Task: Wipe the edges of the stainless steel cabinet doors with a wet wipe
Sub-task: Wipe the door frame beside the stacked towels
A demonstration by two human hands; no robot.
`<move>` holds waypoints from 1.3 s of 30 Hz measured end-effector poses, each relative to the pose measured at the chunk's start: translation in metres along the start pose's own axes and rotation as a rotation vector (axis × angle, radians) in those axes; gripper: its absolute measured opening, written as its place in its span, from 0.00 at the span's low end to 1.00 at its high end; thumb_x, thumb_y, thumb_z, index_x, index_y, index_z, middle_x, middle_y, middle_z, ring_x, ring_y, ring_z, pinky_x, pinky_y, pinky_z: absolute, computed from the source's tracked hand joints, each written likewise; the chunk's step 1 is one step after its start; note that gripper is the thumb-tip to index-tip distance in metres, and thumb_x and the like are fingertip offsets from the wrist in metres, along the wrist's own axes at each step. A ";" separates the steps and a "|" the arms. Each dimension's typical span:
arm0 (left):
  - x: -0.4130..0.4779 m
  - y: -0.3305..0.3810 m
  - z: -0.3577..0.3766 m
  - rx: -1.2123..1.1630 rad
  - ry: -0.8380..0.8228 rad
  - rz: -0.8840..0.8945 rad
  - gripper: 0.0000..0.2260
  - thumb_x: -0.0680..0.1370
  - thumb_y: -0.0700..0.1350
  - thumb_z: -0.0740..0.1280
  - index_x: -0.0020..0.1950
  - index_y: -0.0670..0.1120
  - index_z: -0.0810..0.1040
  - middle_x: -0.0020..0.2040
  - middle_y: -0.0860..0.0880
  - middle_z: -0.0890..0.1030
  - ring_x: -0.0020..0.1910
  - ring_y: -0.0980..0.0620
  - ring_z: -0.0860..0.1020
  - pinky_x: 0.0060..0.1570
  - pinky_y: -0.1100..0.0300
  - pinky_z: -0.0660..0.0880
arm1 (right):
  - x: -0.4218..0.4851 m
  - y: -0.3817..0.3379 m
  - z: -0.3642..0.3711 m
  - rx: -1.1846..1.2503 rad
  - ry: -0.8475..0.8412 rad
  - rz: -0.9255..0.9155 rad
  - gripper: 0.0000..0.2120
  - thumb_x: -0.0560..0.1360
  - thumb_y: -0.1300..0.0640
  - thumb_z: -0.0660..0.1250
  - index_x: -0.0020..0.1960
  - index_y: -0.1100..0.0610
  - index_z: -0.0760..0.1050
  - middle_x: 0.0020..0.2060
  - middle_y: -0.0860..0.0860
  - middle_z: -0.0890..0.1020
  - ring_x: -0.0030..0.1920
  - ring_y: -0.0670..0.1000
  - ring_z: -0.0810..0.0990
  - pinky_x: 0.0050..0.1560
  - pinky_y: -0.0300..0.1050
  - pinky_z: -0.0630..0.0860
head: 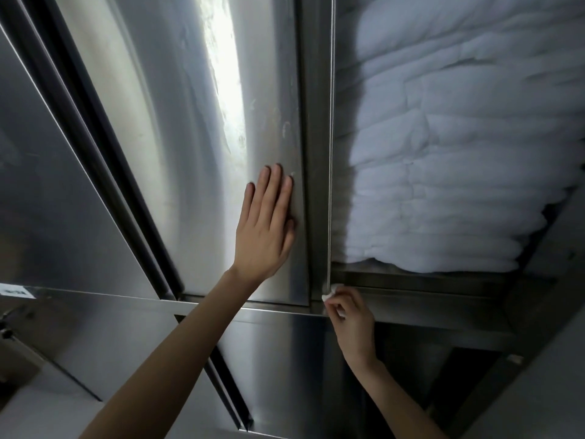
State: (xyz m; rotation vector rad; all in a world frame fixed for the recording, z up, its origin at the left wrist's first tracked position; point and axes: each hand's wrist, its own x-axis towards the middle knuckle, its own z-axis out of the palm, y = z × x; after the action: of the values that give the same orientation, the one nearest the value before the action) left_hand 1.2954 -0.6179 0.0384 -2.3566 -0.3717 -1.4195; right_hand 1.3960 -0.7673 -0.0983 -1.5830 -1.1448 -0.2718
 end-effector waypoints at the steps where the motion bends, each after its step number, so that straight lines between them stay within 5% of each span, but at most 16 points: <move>1: 0.000 0.000 0.001 0.000 0.003 -0.004 0.28 0.78 0.40 0.61 0.77 0.38 0.56 0.78 0.43 0.52 0.79 0.42 0.50 0.77 0.45 0.49 | 0.005 0.000 0.001 -0.008 0.025 -0.008 0.10 0.61 0.74 0.76 0.38 0.64 0.80 0.44 0.57 0.81 0.45 0.48 0.81 0.46 0.33 0.78; 3: 0.001 0.002 0.003 -0.006 0.010 -0.017 0.28 0.79 0.40 0.59 0.77 0.39 0.55 0.78 0.42 0.53 0.79 0.42 0.49 0.76 0.45 0.48 | 0.012 -0.001 0.002 0.001 0.066 0.002 0.09 0.63 0.72 0.76 0.39 0.64 0.80 0.44 0.57 0.81 0.46 0.46 0.79 0.49 0.30 0.76; 8: 0.001 0.004 0.005 -0.021 0.005 -0.035 0.26 0.79 0.41 0.57 0.76 0.37 0.57 0.76 0.39 0.56 0.78 0.42 0.49 0.76 0.44 0.47 | -0.003 -0.009 0.003 -0.029 0.026 0.072 0.11 0.60 0.75 0.77 0.37 0.64 0.80 0.43 0.58 0.81 0.43 0.50 0.81 0.42 0.42 0.82; 12: 0.002 0.004 0.004 -0.032 0.016 -0.039 0.26 0.78 0.41 0.57 0.76 0.37 0.58 0.76 0.39 0.56 0.78 0.42 0.50 0.76 0.44 0.48 | 0.028 -0.027 -0.003 -0.007 0.108 0.064 0.09 0.63 0.72 0.76 0.38 0.64 0.78 0.38 0.56 0.81 0.38 0.49 0.80 0.41 0.27 0.73; 16: 0.005 0.009 0.004 -0.036 0.017 -0.064 0.27 0.76 0.40 0.58 0.75 0.36 0.59 0.76 0.37 0.57 0.77 0.39 0.53 0.76 0.42 0.49 | 0.057 -0.042 -0.008 0.164 0.237 0.160 0.11 0.68 0.67 0.74 0.49 0.61 0.78 0.42 0.50 0.81 0.42 0.42 0.79 0.45 0.27 0.74; 20: 0.007 0.014 -0.004 -0.072 0.005 -0.091 0.26 0.76 0.40 0.59 0.73 0.34 0.64 0.75 0.34 0.61 0.76 0.37 0.55 0.75 0.41 0.52 | 0.042 -0.047 -0.011 0.128 0.167 0.180 0.08 0.68 0.69 0.74 0.46 0.65 0.80 0.42 0.56 0.81 0.41 0.53 0.81 0.43 0.32 0.76; 23: 0.014 0.011 -0.015 -0.089 0.023 -0.078 0.23 0.76 0.40 0.58 0.71 0.34 0.69 0.72 0.34 0.66 0.74 0.37 0.61 0.74 0.41 0.56 | 0.079 -0.070 -0.025 0.127 0.236 0.072 0.08 0.68 0.69 0.74 0.46 0.64 0.81 0.42 0.57 0.82 0.41 0.53 0.82 0.43 0.40 0.79; 26: 0.041 0.005 -0.025 -0.066 0.091 -0.061 0.21 0.77 0.40 0.57 0.69 0.35 0.72 0.70 0.34 0.70 0.72 0.39 0.64 0.73 0.42 0.58 | 0.141 -0.102 -0.042 0.162 0.343 -0.110 0.09 0.69 0.68 0.74 0.48 0.64 0.80 0.44 0.56 0.83 0.45 0.49 0.82 0.48 0.37 0.78; 30: 0.094 -0.005 -0.036 -0.057 0.236 -0.057 0.23 0.77 0.40 0.58 0.72 0.37 0.68 0.73 0.39 0.66 0.75 0.41 0.59 0.76 0.46 0.51 | 0.153 -0.113 -0.043 0.065 0.428 -0.184 0.09 0.67 0.68 0.75 0.46 0.64 0.79 0.44 0.55 0.82 0.47 0.50 0.77 0.50 0.35 0.73; 34: 0.136 -0.021 -0.039 0.001 0.271 -0.040 0.25 0.77 0.40 0.58 0.74 0.37 0.65 0.75 0.39 0.64 0.77 0.41 0.57 0.76 0.45 0.50 | 0.131 -0.102 -0.029 0.100 0.410 -0.124 0.10 0.65 0.72 0.74 0.45 0.66 0.79 0.43 0.56 0.81 0.46 0.45 0.78 0.47 0.40 0.79; 39: 0.141 -0.024 -0.031 0.064 0.280 -0.007 0.25 0.77 0.42 0.55 0.75 0.38 0.62 0.76 0.42 0.62 0.77 0.43 0.58 0.76 0.43 0.52 | 0.185 -0.137 -0.048 0.158 0.526 -0.419 0.10 0.67 0.72 0.73 0.47 0.68 0.81 0.45 0.60 0.80 0.50 0.46 0.78 0.54 0.34 0.75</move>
State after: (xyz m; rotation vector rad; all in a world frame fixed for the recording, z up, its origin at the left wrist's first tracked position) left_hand 1.3256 -0.6044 0.1811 -2.0705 -0.3421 -1.6862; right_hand 1.4021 -0.7227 0.1324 -1.0319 -1.0348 -0.8029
